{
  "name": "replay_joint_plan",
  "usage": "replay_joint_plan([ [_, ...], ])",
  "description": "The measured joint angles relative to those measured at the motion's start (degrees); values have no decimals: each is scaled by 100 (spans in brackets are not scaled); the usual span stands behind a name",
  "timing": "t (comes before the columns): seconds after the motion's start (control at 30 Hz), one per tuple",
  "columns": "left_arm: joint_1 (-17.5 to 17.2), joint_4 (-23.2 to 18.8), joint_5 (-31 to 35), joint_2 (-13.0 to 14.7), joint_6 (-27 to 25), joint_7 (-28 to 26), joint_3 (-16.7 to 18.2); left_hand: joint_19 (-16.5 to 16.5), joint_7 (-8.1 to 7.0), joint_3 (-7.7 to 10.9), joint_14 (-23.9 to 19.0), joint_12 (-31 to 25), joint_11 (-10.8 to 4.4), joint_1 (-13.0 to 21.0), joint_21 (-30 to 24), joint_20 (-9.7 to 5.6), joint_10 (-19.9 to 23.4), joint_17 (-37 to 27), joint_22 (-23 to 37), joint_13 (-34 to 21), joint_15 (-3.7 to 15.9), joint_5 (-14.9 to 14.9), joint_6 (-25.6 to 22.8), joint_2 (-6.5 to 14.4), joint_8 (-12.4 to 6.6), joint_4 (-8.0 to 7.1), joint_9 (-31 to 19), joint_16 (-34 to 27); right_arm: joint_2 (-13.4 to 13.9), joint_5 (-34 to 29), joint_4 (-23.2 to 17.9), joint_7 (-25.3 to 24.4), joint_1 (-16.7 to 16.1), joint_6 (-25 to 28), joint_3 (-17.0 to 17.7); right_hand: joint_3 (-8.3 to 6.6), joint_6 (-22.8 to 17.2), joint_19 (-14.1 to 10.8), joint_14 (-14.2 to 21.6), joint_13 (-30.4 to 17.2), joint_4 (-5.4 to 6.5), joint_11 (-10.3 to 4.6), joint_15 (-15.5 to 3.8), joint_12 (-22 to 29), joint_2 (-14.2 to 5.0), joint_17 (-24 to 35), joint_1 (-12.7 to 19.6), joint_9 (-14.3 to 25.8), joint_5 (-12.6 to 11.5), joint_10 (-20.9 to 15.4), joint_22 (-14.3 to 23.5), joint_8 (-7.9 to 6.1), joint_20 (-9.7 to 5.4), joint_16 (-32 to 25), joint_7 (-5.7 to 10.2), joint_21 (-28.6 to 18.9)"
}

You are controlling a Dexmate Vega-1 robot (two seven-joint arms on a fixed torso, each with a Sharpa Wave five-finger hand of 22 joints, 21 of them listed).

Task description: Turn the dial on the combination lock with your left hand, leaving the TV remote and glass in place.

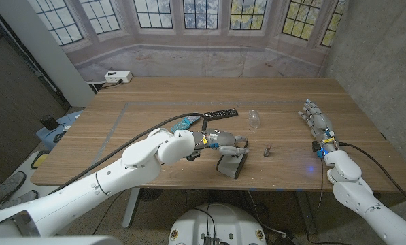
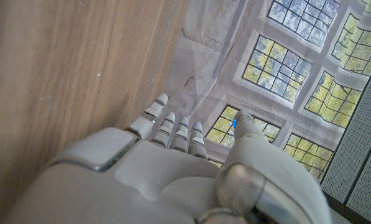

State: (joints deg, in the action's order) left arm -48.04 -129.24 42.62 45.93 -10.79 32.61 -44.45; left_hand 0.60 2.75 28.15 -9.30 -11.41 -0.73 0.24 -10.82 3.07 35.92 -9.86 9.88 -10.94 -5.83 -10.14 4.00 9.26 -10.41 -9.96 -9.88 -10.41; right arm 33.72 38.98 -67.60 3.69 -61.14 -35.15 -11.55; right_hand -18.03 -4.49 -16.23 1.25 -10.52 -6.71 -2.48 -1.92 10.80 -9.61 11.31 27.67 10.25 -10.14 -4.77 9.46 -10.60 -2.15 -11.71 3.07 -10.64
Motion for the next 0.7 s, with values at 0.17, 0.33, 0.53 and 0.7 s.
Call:
replay_joint_plan([
  [0.17, 0, 14, 30, -14, 8, 5, 2, 0, 0, 0, 0, 0, 0, 0, 0, 0, 0, 0, 0, 0, 0, 0, 0, 0, 0, 0, 0, 0, -2, 0, 25, 15, 17, 7, -8, 0, 0, 0, 0, 0, 0, 0, 0, 0, 0, -8, 0, 0, 0, 0, 0, 0, 0, 0, 0, 0],
  [0.33, 0, 33, 64, -28, 16, 9, 2, 0, 0, 0, 0, 0, -22, 0, 0, 0, -22, 0, 0, 0, 0, 0, 0, 0, 0, 0, 0, 0, -5, 4, 55, 31, 37, 16, -17, 0, 0, 0, 0, 0, 0, 0, 0, 0, 0, -3, 0, 0, 0, 0, 0, 0, 0, 0, 0, 0],
  [0.53, 11, 70, 80, -56, 31, 11, 2, 0, 0, 0, 0, 40, 12, 0, 0, 0, -54, 0, 0, 0, 0, 0, 0, 0, 0, 0, 0, 0, -10, 13, 78, 55, 46, 19, -23, 0, 0, 0, 0, 0, 0, 0, 0, 0, 0, -12, 0, 0, 0, 0, 0, 0, 0, 0, 0, 0],
  [0.7, 23, 104, 108, -81, 56, 12, -4, 0, 0, -1, 0, 40, 12, 0, 0, 0, -54, 0, 0, 0, 0, 0, 0, 0, 0, 0, 0, 0, -29, 28, 148, 81, 78, 19, -30, 0, 0, 0, 0, 0, 0, 0, 0, 0, 0, 1, 0, 0, 0, 0, 0, 0, 0, 0, 0, 0],
])
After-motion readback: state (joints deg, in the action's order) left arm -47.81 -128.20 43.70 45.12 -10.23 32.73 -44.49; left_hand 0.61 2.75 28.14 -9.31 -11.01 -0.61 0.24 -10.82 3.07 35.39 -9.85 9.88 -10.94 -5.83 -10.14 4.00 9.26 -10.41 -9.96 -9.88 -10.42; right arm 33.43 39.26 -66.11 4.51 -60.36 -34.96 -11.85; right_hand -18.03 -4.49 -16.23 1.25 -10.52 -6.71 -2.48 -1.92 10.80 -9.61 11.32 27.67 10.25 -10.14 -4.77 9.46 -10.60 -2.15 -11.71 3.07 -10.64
